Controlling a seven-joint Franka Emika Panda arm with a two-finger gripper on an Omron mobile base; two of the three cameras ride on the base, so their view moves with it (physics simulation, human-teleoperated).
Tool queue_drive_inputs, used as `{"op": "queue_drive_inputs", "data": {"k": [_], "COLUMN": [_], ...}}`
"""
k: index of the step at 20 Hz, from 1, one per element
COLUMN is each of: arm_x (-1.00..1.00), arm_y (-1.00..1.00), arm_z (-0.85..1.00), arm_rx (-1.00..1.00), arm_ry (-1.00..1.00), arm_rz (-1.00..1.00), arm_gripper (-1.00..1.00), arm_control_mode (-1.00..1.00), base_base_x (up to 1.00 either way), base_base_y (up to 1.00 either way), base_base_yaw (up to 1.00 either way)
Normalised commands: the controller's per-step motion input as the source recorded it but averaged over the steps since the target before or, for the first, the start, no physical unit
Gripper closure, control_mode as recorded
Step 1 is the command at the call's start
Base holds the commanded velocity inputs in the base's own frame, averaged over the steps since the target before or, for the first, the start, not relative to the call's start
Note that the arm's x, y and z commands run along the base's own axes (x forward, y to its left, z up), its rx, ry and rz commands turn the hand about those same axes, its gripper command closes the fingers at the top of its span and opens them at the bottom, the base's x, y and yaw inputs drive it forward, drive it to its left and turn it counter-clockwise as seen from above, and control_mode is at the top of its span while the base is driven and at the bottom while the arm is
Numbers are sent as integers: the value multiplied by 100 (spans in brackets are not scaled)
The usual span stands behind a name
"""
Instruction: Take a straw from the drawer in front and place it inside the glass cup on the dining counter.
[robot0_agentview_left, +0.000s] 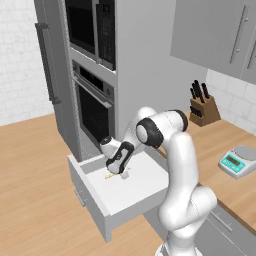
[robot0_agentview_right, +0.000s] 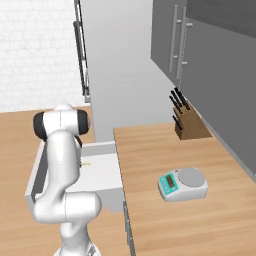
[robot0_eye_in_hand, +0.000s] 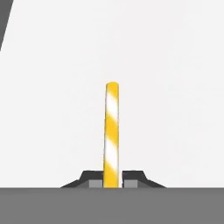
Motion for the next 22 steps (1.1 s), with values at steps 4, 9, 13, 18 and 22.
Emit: {"op": "queue_drive_inputs", "data": {"k": [4,9,13,18,22], "arm_x": [-36,-64,-63,-47,-32], "arm_y": [0,0,0,0,0], "arm_z": [94,99,100,100,95], "arm_rx": [0,0,0,0,0], "arm_ry": [0,0,-1,0,0], "arm_rz": [0,0,0,5,18], "arm_gripper": [100,100,100,100,100], "arm_control_mode": [-100,-100,-100,-100,-100], "base_base_x": [0,0,0,0,0], "base_base_y": [0,0,0,0,0], "base_base_yaw": [0,0,0,0,0]}}
